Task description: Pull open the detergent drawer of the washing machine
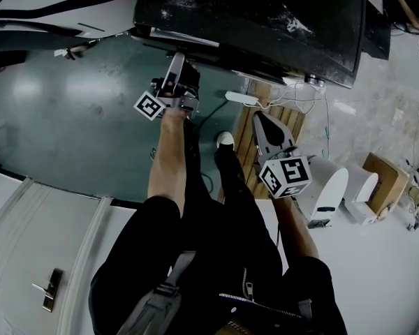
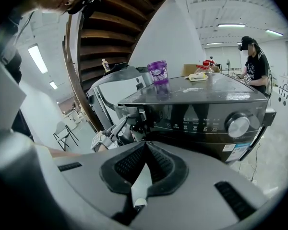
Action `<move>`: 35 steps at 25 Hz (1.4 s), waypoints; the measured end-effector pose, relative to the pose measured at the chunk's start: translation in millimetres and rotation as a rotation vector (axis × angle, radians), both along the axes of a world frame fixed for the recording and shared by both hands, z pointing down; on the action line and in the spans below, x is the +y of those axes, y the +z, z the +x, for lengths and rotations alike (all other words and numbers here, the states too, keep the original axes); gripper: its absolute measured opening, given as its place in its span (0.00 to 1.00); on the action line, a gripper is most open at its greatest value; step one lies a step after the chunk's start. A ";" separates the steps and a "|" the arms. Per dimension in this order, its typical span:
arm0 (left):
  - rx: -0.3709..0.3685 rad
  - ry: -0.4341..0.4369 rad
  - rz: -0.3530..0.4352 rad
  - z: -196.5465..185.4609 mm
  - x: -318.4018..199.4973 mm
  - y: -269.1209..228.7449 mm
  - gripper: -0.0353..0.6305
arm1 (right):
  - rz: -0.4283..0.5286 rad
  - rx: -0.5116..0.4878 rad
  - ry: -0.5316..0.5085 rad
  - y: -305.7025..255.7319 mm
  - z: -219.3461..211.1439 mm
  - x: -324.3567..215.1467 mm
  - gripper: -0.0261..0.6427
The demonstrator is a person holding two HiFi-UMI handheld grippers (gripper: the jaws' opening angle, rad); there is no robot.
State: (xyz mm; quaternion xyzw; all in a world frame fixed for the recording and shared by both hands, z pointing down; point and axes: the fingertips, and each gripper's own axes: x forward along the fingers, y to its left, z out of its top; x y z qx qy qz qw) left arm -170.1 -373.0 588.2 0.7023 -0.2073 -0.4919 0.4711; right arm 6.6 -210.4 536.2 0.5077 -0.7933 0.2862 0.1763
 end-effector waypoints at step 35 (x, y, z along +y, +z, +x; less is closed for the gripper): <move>-0.017 0.029 -0.043 -37.1 99.0 18.5 0.20 | -0.037 -0.024 -0.089 6.2 -33.0 8.8 0.05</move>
